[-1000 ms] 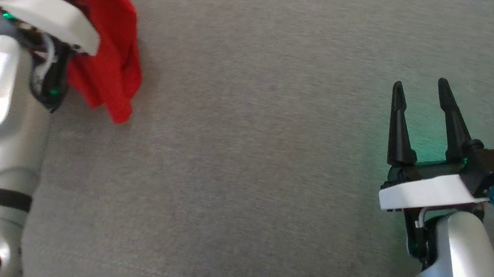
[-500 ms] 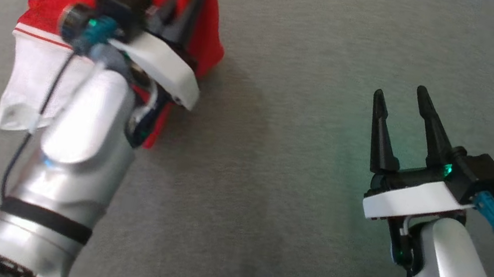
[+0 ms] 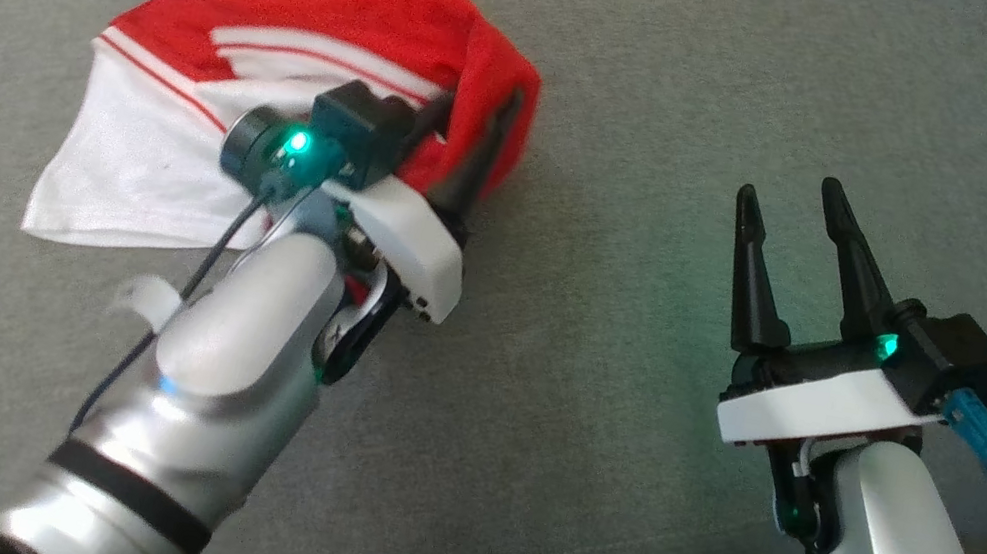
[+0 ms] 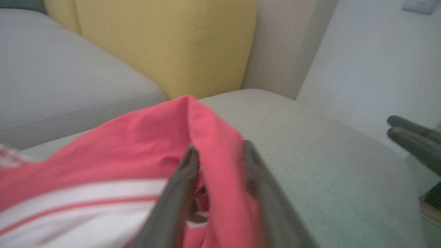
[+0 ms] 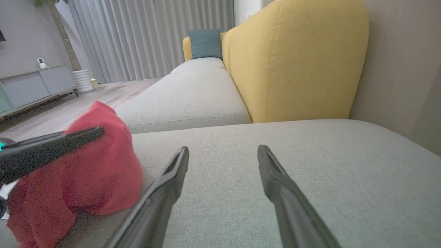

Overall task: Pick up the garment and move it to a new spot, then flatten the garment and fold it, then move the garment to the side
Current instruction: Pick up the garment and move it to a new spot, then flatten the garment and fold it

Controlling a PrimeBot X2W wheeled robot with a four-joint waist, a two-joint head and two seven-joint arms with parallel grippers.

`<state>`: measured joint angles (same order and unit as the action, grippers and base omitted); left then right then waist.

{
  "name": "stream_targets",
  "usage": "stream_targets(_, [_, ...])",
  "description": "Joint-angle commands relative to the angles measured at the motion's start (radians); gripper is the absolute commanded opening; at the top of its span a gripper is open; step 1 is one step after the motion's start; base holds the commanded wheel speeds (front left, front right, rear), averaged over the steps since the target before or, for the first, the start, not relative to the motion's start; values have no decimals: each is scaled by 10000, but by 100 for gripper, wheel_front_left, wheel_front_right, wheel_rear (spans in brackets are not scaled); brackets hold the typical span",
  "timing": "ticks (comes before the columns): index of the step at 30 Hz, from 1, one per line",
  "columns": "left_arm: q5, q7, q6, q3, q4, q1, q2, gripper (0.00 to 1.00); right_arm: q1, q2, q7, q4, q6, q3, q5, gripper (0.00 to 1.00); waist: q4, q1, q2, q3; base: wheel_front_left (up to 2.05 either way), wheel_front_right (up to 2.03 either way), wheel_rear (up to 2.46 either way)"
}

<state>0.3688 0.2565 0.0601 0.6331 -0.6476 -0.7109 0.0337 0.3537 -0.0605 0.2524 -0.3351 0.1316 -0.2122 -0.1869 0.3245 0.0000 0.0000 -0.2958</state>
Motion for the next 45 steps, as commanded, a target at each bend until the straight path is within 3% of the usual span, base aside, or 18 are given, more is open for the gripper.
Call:
stream_targets(1, [-164,53,-263,-432,297,26,167,100,-58,102,93,353,-9,-108,-48,100,-258,0,0,76,0,0,0])
stream_targets(7, [-547,53,-771,-1242,642,1040,323,100,-89,102,93,330,-9,-24,171,100,-833,0,0,353,0,0,0])
stream_targets(18, [-1323,53,-1768,-3812,2514,3867,582,100,-359,102,93,67,-9,-134,368,100,-2093,0,0,1310,0,0,0])
stream_targets(32, [-2371,53,-1850,-5410,4445,6597,284,100,-1037,102,93,-336,-9,-203,366,100,-3013,0,0,2326,0,0,0])
stream_targets(45, [-2335,53,-1518,-4826,4491,6360,171,100,-107,69,94,-1194,-9,-729,686,100,-4202,0,0,1844,0,0,0])
